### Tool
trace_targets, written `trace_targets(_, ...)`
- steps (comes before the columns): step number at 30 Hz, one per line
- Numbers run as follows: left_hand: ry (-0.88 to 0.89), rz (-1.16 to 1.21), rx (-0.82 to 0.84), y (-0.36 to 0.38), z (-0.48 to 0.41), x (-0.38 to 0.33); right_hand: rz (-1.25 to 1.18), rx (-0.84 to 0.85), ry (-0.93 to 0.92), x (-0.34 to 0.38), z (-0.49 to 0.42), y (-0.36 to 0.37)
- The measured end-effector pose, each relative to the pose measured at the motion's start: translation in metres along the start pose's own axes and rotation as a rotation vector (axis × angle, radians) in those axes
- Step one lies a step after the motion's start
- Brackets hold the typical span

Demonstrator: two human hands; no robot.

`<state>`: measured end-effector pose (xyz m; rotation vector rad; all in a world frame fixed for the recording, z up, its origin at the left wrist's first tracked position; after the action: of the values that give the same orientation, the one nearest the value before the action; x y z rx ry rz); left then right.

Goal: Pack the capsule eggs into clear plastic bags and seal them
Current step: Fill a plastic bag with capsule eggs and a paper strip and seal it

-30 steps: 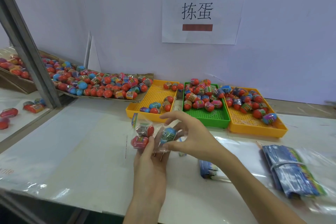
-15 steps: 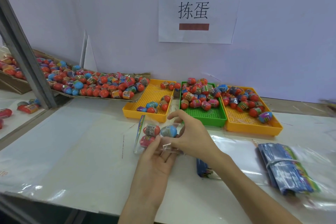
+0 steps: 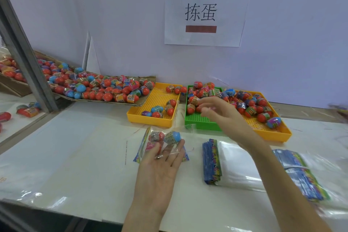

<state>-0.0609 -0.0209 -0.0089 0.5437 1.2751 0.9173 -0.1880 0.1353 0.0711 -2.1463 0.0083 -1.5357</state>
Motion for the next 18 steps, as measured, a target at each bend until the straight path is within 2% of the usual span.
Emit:
trace_targets(2,0.005,0.009,-0.007,0.001,-0.001,0.0,0.366,-0.182,0.001,-0.01,-0.004,-0.012)
trace_targets(4,0.008,0.017,-0.008,0.001,-0.002,0.0,0.61,-0.175,0.123,-0.03,-0.008,-0.014)
trace_targets(7,0.008,0.014,-0.015,0.0,-0.002,0.0,0.741,-0.101,0.224,-0.055,-0.013,-0.011)
trace_targets(15,0.024,0.003,-0.018,0.001,-0.001,0.0,0.834,-0.152,0.19,-0.061,-0.015,-0.007)
trace_targets(18,0.024,-0.006,-0.019,-0.001,-0.002,0.0,0.696,-0.226,0.135,-0.05,-0.011,-0.012)
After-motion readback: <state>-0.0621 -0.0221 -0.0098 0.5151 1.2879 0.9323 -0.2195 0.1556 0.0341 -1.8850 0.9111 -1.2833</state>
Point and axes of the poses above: each hand's wrist, its own z-axis away from the middle knuckle, its own y-axis out of the palm, x = y × z, the point moved 7 cm from there along -z, towards the middle knuckle, and after that the axes turned 8 degrees about -z, right-handed, at the moved point
